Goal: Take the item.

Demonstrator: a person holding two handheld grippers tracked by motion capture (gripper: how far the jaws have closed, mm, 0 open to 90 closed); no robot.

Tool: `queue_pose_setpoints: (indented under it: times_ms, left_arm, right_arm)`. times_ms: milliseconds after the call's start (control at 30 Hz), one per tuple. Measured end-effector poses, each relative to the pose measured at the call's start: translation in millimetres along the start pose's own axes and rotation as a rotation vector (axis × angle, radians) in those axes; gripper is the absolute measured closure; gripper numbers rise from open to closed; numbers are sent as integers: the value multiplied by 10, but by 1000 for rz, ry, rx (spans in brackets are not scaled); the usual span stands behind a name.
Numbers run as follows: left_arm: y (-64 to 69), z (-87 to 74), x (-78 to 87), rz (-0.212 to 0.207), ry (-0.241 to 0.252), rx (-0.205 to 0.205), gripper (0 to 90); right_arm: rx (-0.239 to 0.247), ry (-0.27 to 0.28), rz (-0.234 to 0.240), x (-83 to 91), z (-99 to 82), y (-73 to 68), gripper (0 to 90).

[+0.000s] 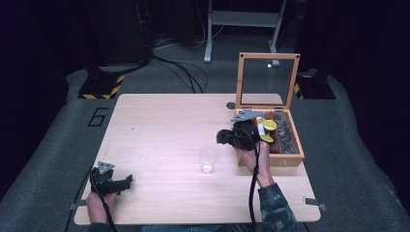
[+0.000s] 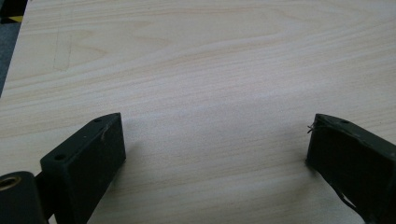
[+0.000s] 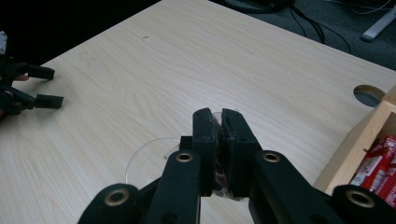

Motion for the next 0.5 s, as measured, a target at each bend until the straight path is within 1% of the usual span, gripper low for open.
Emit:
queue_pose_setpoints:
  times_ms: [200,233,400,500]
  left_arm:
    - [0,0,0,0,0,0,42]
    - [0,0,0,0,0,0,42]
    - [0,0,0,0,0,0,42]
    - [-1,0,0,-1,0,0,43]
  right_arm:
    - [20,-16,24,-89,16,-85,850]
    - [16,-22,26,-102,17,-103,850]
    - [27,-26,38,-152,19,-148,850]
    - [30,-43,43,-189,4,-188,850]
Point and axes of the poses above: each handheld gripper's, and its own axes: x roughly backward along the jaws, z roughly out of its top, y roughly to its right, the point moved 3 cm from there along -x, roughly forward along the jaws, and after that the axes turned 3 degrees about -x, right-handed, at the moved point
